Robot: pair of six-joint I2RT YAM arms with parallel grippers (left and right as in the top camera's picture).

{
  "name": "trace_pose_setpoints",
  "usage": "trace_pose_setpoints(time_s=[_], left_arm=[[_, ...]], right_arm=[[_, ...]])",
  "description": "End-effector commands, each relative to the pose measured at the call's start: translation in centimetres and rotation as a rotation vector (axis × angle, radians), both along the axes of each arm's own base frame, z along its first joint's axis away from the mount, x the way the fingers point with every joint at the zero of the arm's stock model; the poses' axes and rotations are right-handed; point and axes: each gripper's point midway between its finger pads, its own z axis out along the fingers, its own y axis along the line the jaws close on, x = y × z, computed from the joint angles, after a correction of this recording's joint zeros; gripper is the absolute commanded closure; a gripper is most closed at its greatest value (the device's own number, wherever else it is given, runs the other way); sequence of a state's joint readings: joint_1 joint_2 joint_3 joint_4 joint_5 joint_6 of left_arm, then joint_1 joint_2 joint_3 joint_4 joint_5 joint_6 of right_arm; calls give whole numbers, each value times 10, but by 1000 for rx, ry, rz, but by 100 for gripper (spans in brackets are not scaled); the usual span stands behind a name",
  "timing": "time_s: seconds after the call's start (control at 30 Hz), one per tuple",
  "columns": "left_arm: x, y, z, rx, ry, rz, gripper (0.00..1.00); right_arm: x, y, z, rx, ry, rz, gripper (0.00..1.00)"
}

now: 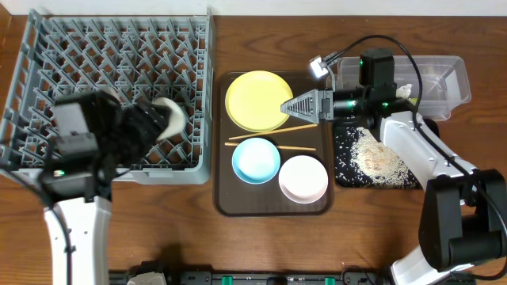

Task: Sort waste into correct bins and load items into the dishwasher
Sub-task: 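Carry white cup with left gripper over the dish rack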

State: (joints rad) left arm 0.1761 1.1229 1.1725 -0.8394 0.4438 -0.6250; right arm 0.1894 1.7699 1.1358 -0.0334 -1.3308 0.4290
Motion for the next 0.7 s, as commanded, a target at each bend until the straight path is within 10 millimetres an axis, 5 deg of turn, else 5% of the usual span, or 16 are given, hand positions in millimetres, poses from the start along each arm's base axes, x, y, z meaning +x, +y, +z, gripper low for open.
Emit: trace_pose_setpoints(time_s=[0.0,0.27,0.37,0.47,0.67], left_arm=[[-2,32,12,272,35,9,64],[-4,11,-49,340,301,-134,65],[-2,0,-69,360,368,-197,66],[-1,-3,-82,394,419,-221,65],[-3,7,-97,465,491,-212,65]], right_arm=[[4,5,-10,-54,20,-40,1],[-6,6,-82,-423,153,-192,1],[-8,-5,-94,-592,140,-276,1],[-7,-17,-75,-690,41,-344,1],[-1,-60,6,-837,-205,-548,1]])
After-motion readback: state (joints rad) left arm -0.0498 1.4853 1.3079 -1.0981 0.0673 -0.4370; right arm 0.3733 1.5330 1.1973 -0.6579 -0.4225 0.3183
